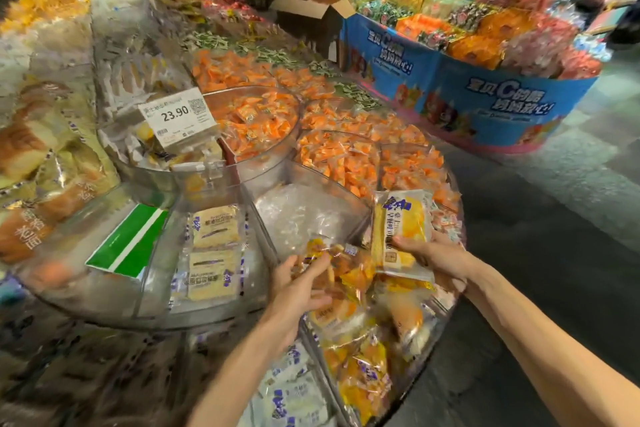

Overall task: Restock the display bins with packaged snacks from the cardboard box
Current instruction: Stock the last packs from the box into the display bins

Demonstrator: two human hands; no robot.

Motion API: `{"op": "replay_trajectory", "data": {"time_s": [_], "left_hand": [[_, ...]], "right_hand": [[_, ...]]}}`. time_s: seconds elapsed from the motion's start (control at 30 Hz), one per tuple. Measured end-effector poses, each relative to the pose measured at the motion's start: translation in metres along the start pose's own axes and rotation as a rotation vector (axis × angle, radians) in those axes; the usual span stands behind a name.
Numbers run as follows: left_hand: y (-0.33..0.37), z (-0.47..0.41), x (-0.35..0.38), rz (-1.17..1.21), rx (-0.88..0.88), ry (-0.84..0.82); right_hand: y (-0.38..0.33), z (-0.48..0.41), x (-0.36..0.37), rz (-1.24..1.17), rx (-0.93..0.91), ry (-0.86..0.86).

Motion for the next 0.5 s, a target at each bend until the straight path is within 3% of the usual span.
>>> {"op": "replay_trajectory", "data": {"time_s": [0.13, 0.3, 0.5], "left_hand": [[-0.056, -0.007, 0.025, -0.105, -0.014, 0.238], [-0.113, -0.01, 0.076, -0.13, -0.044, 0.318], [-0.12, -0.024, 0.122, -0.056, 0.046, 0.218]], "right_hand": [[0.016, -0.025, -0.064, 0.023, -0.003, 0.022], [0.038, -0.032, -0.122, 0.012, -0.003, 0.088], [0.053, -0.028, -0.13, -0.073, 0.061, -0.036]]}}
Point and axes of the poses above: each hand's wrist, its own z-axis away from the middle knuckle, its own x-axis out of the palm, y = z × x, the point moved 10 cm from there along -z, towards the middle knuckle, and after that the axes turned 1 degree about z, right-handed, at the moved point
